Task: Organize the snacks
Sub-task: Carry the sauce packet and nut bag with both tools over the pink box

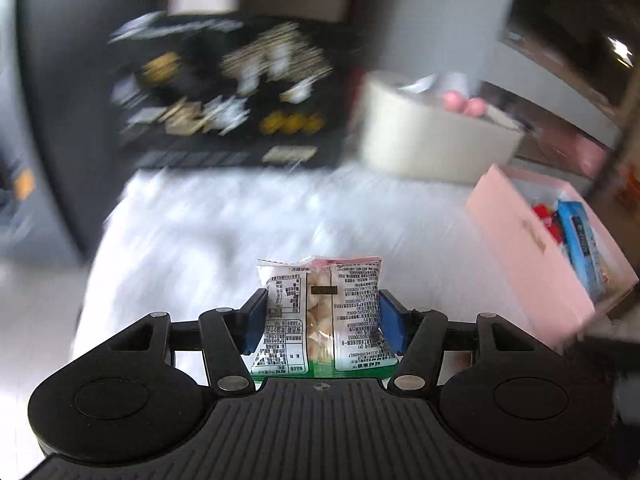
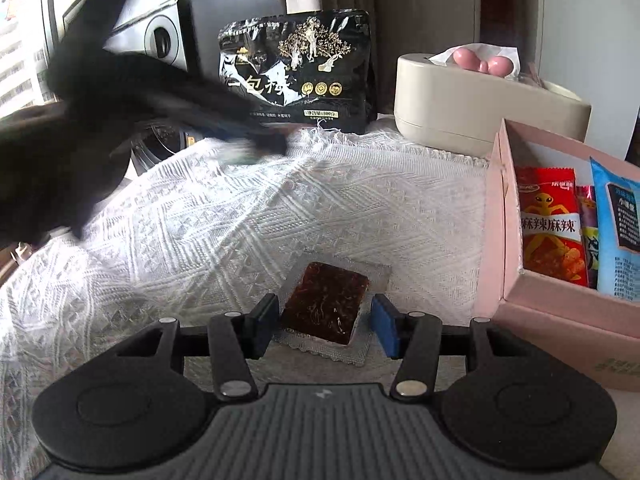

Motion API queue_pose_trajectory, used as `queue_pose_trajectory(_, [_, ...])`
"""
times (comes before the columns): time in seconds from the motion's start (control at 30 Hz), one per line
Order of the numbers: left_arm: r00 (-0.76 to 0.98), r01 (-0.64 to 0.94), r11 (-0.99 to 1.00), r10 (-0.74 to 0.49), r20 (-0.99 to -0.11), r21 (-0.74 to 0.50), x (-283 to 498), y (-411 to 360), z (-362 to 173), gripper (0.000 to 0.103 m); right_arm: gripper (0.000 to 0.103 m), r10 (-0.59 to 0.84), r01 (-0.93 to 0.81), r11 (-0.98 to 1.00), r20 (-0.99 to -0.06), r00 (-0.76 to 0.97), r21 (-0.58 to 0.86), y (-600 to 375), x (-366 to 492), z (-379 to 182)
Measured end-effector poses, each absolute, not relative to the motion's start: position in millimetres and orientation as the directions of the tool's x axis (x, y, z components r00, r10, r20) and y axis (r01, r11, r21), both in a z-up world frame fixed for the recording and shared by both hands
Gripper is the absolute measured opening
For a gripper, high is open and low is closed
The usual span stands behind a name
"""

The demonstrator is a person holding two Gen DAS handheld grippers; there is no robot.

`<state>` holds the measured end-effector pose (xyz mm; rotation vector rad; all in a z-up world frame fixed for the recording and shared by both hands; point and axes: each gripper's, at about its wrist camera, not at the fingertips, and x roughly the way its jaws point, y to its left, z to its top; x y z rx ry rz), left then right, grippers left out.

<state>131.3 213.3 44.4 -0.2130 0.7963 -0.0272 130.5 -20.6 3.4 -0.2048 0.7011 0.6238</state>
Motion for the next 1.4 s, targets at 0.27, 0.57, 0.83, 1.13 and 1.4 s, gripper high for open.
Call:
queue_pose_trajectory(0.27, [0.684,-0.1,0.968,-0.102,-0.722,-0.232,71,204,25,0.063,0.051,0.415,-0.573,0.819,-0.67,0.616,-0.02,-8,131,5])
queue_pose_trajectory(0.57, [0.718,-0.118,0.957,-0.101,-0.689,-0.263,60,204,21,0.063,0.048,0.35,-0.55,0.828,-0.667,0.657,-0.107,12,120,5])
queue_pose_trajectory(0.83, [0.721,-0.149,0.956,-0.069,-0.69,-0.251,39,195,32,0.063,0.04,0.434,-0.584,0.81,-0.625,0.648,-0.043,-2,111,32])
queue_pose_trajectory(1.13, [0.705,-0.106,0.949,-0.14,-0.695,-0.298,10,142,43,0.063,0.04,0.537,-0.644,0.764,-0.571,0.621,0.019,-51,67,66])
queue_pose_trajectory(1.4, [0.637,0.057,0.949,-0.273,-0.721,-0.309,10,40,48,0.063,0.04,0.444,-0.544,0.839,-0.543,0.713,-0.03,-142,17,76])
